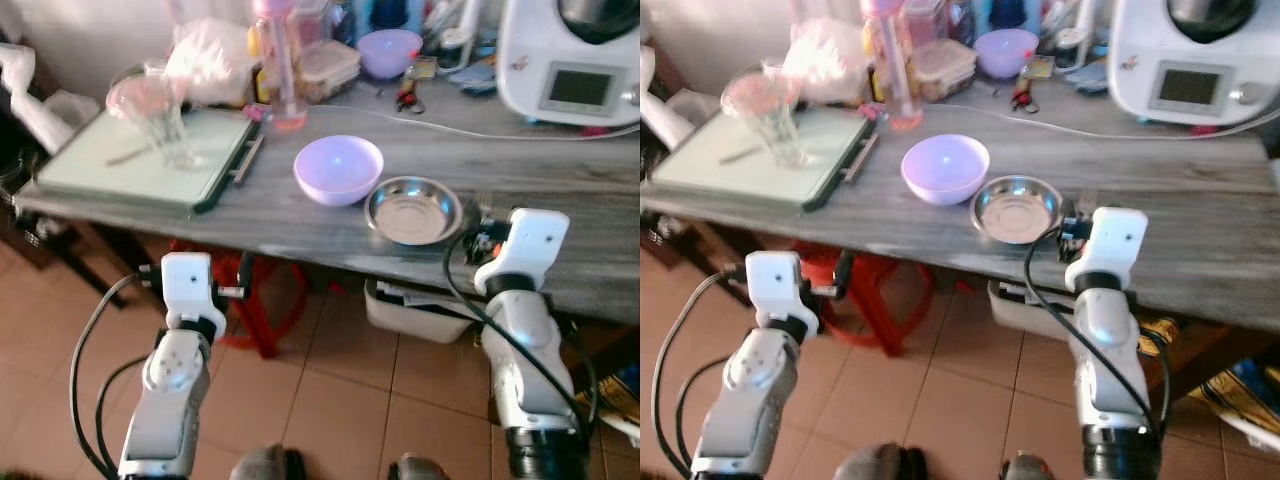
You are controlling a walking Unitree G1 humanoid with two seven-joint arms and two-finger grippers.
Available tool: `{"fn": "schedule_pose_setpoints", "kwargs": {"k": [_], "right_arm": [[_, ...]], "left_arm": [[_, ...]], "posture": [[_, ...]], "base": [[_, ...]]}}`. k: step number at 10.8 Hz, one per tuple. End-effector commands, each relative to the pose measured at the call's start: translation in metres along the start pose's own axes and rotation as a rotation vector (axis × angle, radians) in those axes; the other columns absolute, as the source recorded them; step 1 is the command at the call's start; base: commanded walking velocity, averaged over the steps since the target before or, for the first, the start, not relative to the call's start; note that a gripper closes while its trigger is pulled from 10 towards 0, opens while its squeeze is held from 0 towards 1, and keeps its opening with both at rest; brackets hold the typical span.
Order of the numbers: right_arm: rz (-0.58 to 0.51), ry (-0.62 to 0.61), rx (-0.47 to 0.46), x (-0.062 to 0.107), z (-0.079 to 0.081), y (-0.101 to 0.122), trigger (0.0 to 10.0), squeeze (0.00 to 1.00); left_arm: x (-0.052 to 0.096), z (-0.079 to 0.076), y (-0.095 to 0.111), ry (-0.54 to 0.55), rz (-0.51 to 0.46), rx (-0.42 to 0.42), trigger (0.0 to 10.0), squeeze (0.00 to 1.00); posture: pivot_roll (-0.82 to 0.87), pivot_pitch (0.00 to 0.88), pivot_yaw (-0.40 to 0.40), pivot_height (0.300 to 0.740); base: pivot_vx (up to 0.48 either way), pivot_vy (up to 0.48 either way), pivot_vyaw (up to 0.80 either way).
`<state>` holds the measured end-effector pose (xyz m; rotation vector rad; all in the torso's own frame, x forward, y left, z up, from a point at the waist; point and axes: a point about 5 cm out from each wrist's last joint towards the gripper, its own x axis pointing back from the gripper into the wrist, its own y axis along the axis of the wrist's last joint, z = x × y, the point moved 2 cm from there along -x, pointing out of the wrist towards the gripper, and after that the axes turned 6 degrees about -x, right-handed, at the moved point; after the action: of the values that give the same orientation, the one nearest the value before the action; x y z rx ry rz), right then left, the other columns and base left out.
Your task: Setting the table
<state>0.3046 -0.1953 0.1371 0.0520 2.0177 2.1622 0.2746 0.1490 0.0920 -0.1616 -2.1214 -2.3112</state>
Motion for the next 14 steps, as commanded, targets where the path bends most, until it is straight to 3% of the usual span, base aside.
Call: {"fn": "schedule_pose_setpoints", "kwargs": {"k": [1,3,6,11,14], "right_arm": [[0.002,0.014,-0.001,0.0,0.006,-0.002,10.0,0.0],[-0.011,0.021,0.002,-0.002,0.006,0.001,10.0,0.0],[-0.007,0.046,0.017,-0.004,0.006,0.0,10.0,0.0],[-0.002,0.018,0.027,-0.003,0.0,-0.001,10.0,0.0],[0.042,-0.008,0.01,0.006,-0.004,-0.01,10.0,0.0]], "left_arm": [[0.001,0.0,-0.004,-0.009,0.009,-0.007,10.0,0.0],[-0.003,0.0,-0.001,0.009,-0.006,-0.007,10.0,0.0],[-0.003,0.002,0.001,0.029,-0.01,0.004,10.0,0.0],[0.0,-0.003,0.01,-0.038,-0.065,0.017,10.0,0.0],[0.009,-0.003,0.009,-0.058,-0.063,0.018,10.0,0.0]], "posture": [[-0.03,0.0,0.112,0.74],[-0.03,0.0,0.107,0.74],[-0.03,0.0,0.093,0.74],[-0.02,0.0,0.092,0.74],[-0.02,0.019,0.091,0.74]], "base": [[-0.281,0.0,-0.62],[-0.324,0.0,-0.8],[-0.309,0.0,0.0],[0.0,0.0,0.0],[0.0,-0.429,-0.15]]}}
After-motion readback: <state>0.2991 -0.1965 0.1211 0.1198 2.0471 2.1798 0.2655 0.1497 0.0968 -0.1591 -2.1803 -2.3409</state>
